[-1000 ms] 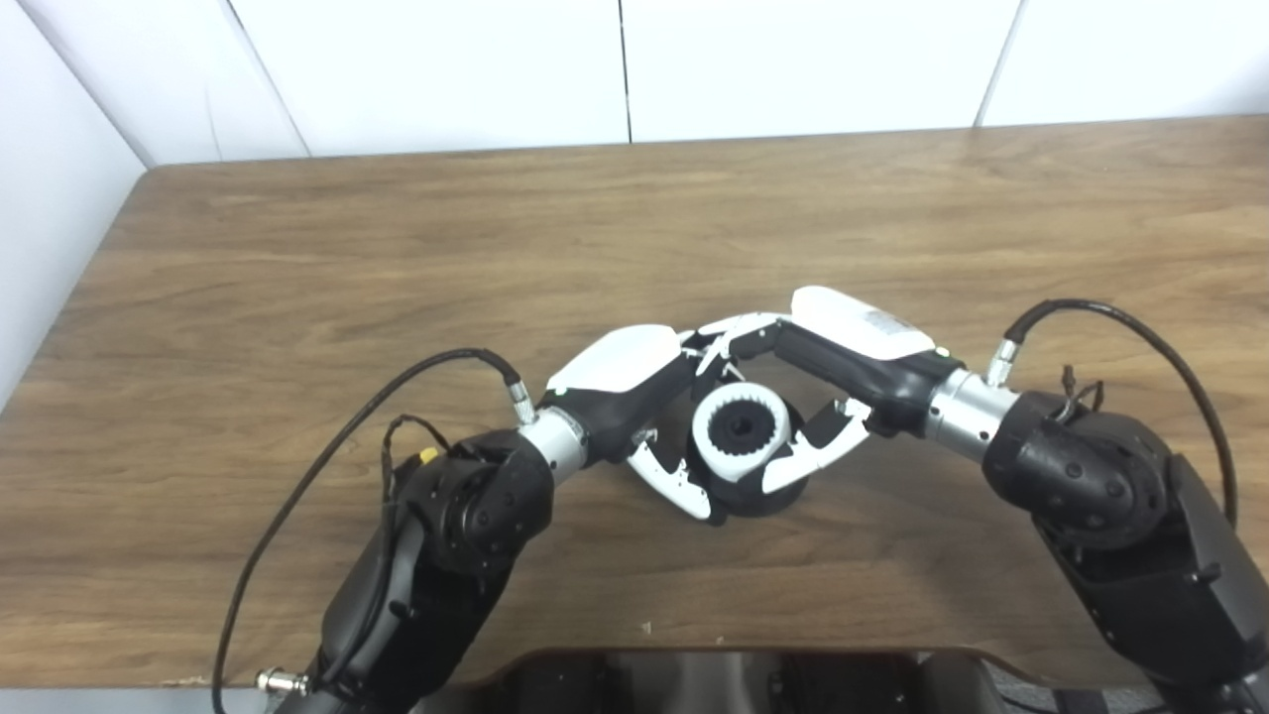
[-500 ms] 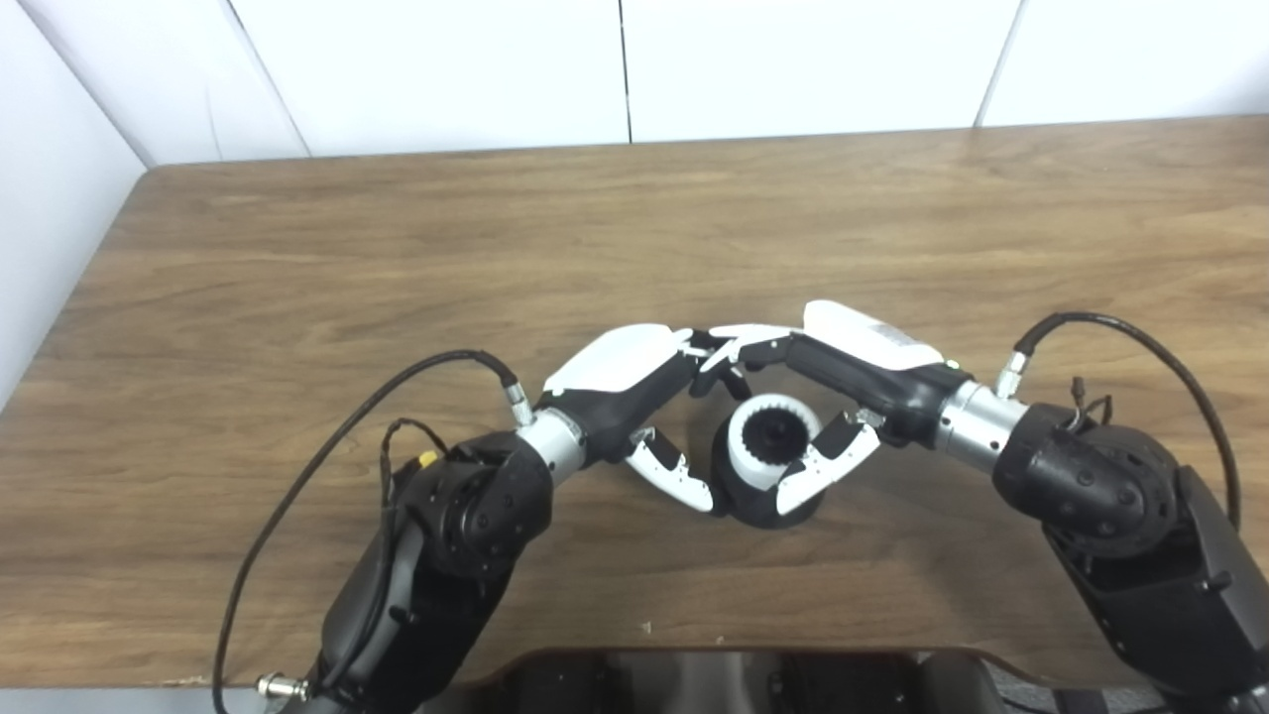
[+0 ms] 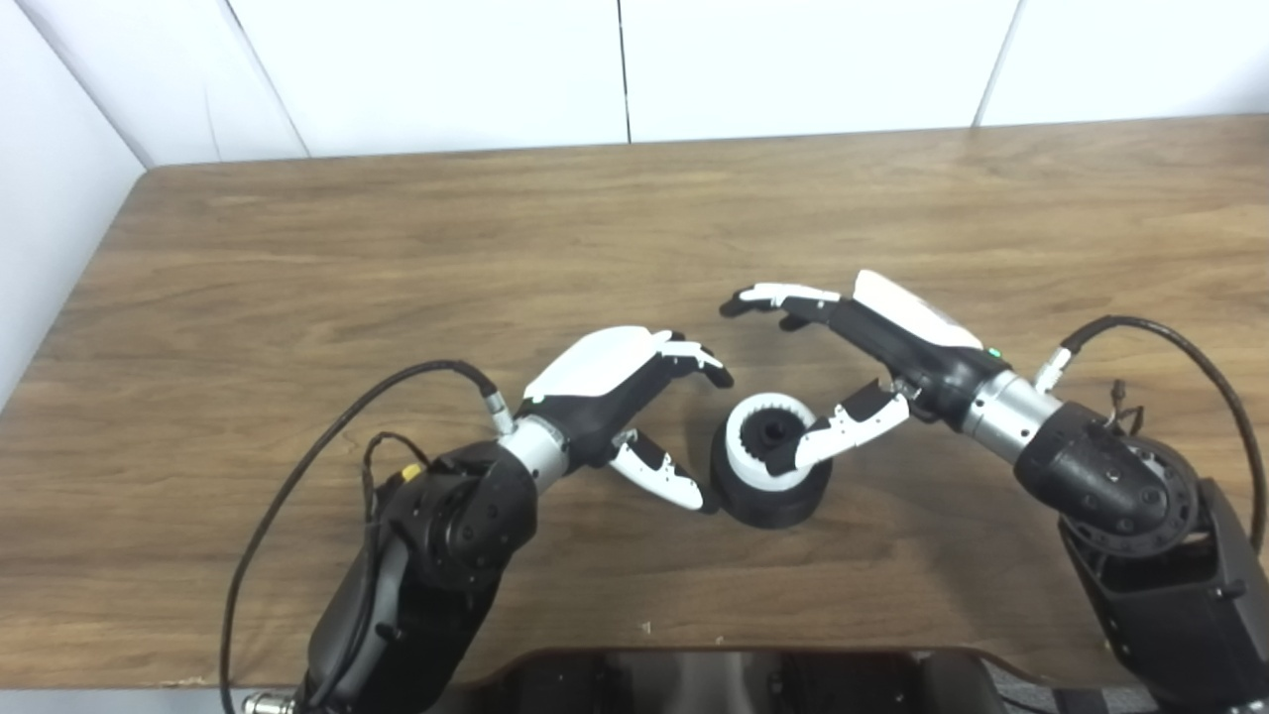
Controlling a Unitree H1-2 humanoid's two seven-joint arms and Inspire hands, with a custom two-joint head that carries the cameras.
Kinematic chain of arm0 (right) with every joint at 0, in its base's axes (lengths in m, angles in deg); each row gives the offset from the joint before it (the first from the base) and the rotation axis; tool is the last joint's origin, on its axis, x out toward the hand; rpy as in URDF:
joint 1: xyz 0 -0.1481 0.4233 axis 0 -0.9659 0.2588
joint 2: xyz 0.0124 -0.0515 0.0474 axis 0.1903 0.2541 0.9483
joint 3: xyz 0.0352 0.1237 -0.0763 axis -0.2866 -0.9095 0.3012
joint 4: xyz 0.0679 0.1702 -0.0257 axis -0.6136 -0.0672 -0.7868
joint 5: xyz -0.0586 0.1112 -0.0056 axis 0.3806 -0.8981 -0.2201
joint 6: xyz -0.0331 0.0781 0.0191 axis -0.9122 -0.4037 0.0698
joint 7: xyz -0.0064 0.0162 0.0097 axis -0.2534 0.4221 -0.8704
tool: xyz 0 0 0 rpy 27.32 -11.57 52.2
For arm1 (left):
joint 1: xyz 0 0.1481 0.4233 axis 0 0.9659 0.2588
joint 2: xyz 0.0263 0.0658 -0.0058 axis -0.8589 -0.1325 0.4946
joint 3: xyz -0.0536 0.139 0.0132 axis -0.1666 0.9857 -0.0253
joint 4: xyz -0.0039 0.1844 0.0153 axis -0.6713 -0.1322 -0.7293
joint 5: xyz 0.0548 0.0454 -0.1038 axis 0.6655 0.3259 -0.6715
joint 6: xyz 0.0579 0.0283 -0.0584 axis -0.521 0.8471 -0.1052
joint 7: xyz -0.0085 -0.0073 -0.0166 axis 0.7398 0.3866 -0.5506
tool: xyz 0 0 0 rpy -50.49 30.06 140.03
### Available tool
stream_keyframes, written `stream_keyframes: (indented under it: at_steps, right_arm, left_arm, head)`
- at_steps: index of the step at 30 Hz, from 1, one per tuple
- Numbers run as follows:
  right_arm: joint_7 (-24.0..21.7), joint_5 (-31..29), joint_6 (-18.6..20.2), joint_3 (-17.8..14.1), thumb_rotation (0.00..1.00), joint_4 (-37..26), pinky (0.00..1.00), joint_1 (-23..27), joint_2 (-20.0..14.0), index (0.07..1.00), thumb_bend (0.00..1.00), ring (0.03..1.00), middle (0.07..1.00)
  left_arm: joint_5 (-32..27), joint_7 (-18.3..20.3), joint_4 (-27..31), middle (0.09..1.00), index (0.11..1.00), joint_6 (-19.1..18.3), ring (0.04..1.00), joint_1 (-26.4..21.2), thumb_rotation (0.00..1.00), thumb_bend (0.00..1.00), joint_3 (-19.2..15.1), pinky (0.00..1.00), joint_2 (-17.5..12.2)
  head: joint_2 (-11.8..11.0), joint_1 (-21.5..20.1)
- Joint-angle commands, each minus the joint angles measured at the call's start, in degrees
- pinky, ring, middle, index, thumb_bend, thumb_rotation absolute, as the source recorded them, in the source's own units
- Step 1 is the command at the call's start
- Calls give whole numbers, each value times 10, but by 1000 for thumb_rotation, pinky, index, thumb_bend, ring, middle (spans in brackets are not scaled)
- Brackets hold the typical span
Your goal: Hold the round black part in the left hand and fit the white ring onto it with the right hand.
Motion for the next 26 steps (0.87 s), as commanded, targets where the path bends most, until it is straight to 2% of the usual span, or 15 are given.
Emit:
stream_keyframes:
  at_steps: [1, 8, 10, 12, 13, 15, 16, 18, 19, 22, 25, 26]
  right_arm:
    - [18, -12, -3, -10, 371, -2, 806, 10, 3, 838, 1000, 887, 902]
    - [35, -38, 12, -26, 365, 11, 802, 3, 16, 828, 1000, 890, 897]
    - [42, -54, 20, -37, 364, 13, 805, -4, 25, 823, 987, 894, 894]
    - [48, -65, 26, -43, 391, 13, 818, -10, 32, 824, 949, 899, 895]
    - [53, -76, 29, -50, 397, 15, 820, -16, 38, 825, 942, 899, 895]
    - [64, -86, 36, -59, 513, 15, 809, -27, 48, 829, 821, 889, 894]
    - [71, -91, 35, -65, 565, 14, 804, -34, 56, 836, 771, 885, 893]
    - [84, -96, 34, -69, 639, 11, 797, -45, 66, 848, 691, 878, 891]
    - [91, -97, 34, -71, 673, 9, 793, -51, 73, 856, 639, 876, 893]
    - [112, -104, 40, -75, 772, 5, 781, -64, 92, 884, 566, 882, 915]
    - [130, -136, 52, -88, 818, 5, 785, -74, 120, 906, 537, 904, 945]
    - [137, -147, 51, -94, 862, 7, 812, -77, 130, 922, 520, 918, 958]
  left_arm:
    - [-8, -22, 21, 913, 816, 11, 964, -9, 258, 1000, -17, 819, -10]
    - [-45, -18, 37, 915, 849, -20, 939, 0, 288, 1000, -66, 835, -10]
    - [-65, -22, 37, 913, 865, -27, 927, 8, 375, 954, -91, 829, 3]
    - [-74, -22, 37, 918, 886, -30, 924, 16, 510, 882, -112, 827, 16]
    - [-92, -25, 38, 919, 889, -30, 923, 26, 533, 872, -135, 827, 35]
    - [-135, -42, 40, 922, 917, -30, 914, 41, 600, 751, -171, 862, 64]
    - [-162, -68, 38, 923, 926, -20, 903, 53, 630, 693, -187, 850, 80]
    - [-188, -103, 35, 930, 943, -3, 895, 68, 703, 590, -202, 833, 98]
    - [-192, -120, 34, 937, 954, 1, 900, 76, 778, 535, -205, 833, 106]
    - [-221, -159, 34, 974, 989, 4, 938, 93, 954, 469, -218, 886, 129]
    - [-304, -189, 34, 997, 999, -11, 990, 105, 994, 478, -256, 969, 169]
    - [-330, -201, 34, 999, 1000, -13, 996, 108, 998, 496, -269, 988, 183]
  head:
    - [0, 0]
    - [-2, -3]
    - [-3, -6]
    - [-3, -7]
    - [-3, -9]
    - [-3, -10]
    - [-4, -12]
    - [-5, -13]
    - [-4, -14]
    - [-5, -17]
    - [-7, -20]
    - [-9, -20]
